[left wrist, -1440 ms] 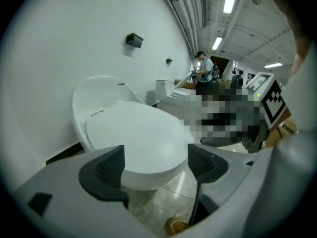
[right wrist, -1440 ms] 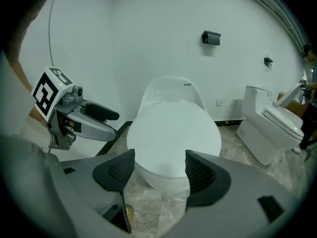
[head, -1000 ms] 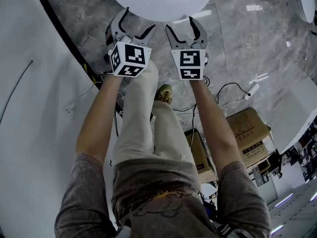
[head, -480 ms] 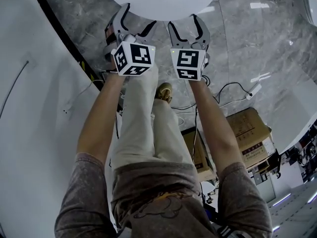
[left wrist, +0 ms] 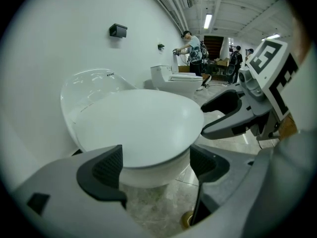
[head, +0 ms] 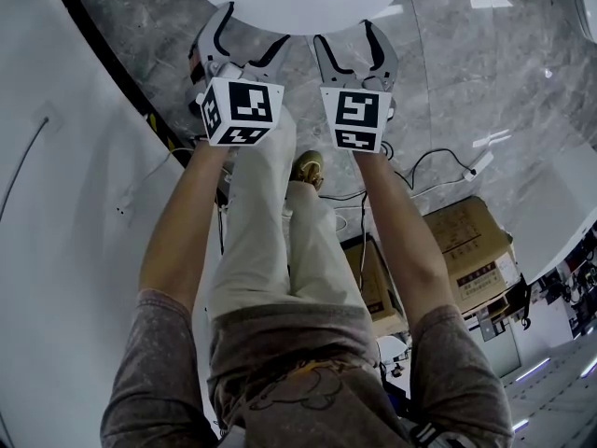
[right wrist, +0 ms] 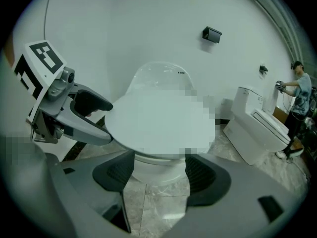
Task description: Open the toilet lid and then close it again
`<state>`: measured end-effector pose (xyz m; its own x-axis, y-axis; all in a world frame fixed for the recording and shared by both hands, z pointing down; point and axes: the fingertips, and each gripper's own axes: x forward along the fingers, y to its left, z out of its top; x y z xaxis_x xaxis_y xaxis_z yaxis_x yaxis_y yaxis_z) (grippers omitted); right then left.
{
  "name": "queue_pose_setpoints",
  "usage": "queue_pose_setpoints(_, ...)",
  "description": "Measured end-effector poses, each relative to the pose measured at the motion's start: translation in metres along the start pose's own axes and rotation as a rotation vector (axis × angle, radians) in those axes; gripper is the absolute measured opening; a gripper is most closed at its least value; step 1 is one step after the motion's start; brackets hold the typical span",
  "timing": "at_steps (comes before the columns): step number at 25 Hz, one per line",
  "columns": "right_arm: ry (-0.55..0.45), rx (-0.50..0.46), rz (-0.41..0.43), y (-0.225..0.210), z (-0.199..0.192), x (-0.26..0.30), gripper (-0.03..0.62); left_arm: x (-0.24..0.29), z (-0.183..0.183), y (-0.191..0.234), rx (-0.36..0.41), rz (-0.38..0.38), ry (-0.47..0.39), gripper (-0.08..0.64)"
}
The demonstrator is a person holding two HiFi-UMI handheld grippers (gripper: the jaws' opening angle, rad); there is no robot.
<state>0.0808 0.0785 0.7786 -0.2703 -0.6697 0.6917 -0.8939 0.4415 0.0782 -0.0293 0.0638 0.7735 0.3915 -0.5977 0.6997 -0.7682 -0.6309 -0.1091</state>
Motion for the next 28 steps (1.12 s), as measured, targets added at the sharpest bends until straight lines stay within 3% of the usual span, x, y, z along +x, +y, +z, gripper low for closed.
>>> queue_pose_setpoints(9, -0.048, 0.006, 0.004, -0.010, 0.061, -0.051, 0.308, -0.045, 0.052, 0.010, -0.107, -0.058, -0.055, 0.411)
queue_pose_setpoints(21, -0.118, 0.002, 0.005, -0.032, 0.214, -0.119, 0.308, -0.123, 0.172, 0.072, -0.223, -0.104, -0.166, 0.410)
queue_pose_setpoints(28, -0.123, -0.002, 0.017, -0.040, 0.283, -0.130, 0.307, -0.148, 0.222, 0.113, -0.202, -0.072, -0.167, 0.410)
